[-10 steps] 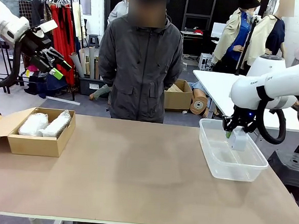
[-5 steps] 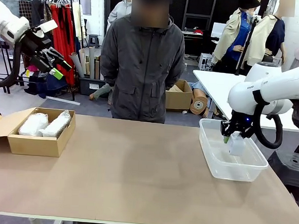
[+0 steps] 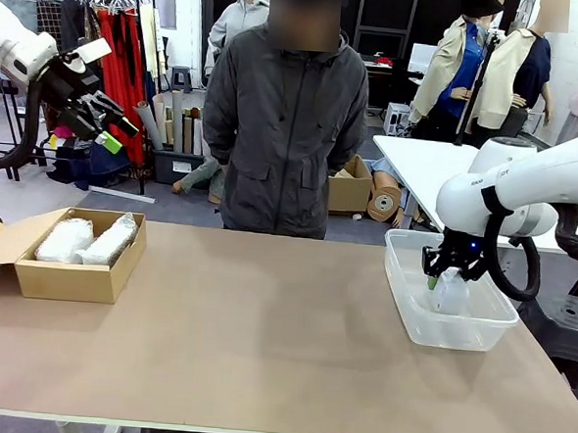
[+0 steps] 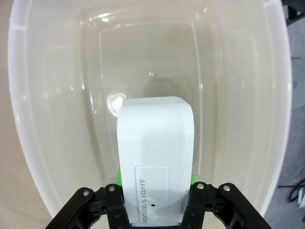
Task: Separate and place wrapped and unwrapped clocks.
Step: If the picked Digital clock is wrapped, place it in the Package Box ; if not, place it in the Organizing box.
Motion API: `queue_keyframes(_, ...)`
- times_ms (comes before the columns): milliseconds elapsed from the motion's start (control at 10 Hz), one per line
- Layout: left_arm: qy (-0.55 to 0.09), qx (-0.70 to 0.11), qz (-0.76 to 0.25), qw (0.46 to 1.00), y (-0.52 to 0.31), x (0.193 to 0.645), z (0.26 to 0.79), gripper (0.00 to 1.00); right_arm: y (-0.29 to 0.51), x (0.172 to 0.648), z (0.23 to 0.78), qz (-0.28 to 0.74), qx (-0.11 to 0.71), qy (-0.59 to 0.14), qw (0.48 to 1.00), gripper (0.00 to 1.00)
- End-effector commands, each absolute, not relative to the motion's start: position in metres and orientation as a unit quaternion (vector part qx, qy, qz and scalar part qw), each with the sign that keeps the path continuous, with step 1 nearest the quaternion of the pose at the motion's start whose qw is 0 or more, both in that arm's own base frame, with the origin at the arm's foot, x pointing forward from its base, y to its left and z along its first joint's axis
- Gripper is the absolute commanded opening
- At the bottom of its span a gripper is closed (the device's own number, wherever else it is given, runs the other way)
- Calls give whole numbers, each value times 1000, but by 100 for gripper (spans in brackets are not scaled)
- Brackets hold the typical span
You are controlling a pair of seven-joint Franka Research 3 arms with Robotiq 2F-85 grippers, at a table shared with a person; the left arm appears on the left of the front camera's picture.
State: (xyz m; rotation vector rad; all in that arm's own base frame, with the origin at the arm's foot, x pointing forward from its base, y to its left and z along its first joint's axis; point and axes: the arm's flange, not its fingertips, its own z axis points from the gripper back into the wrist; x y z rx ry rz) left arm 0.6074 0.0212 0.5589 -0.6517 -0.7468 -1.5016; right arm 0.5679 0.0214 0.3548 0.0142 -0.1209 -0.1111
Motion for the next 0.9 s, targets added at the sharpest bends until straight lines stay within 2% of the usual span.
queue_keyframes(0,-323,-283,-656,621,22,605,559,100,14,561,348,-43,37,-72,996,0)
queue_keyframes(800,-323,-283,-656,621,22,605,559,100,14,555,331,-47,23,-55,997,0)
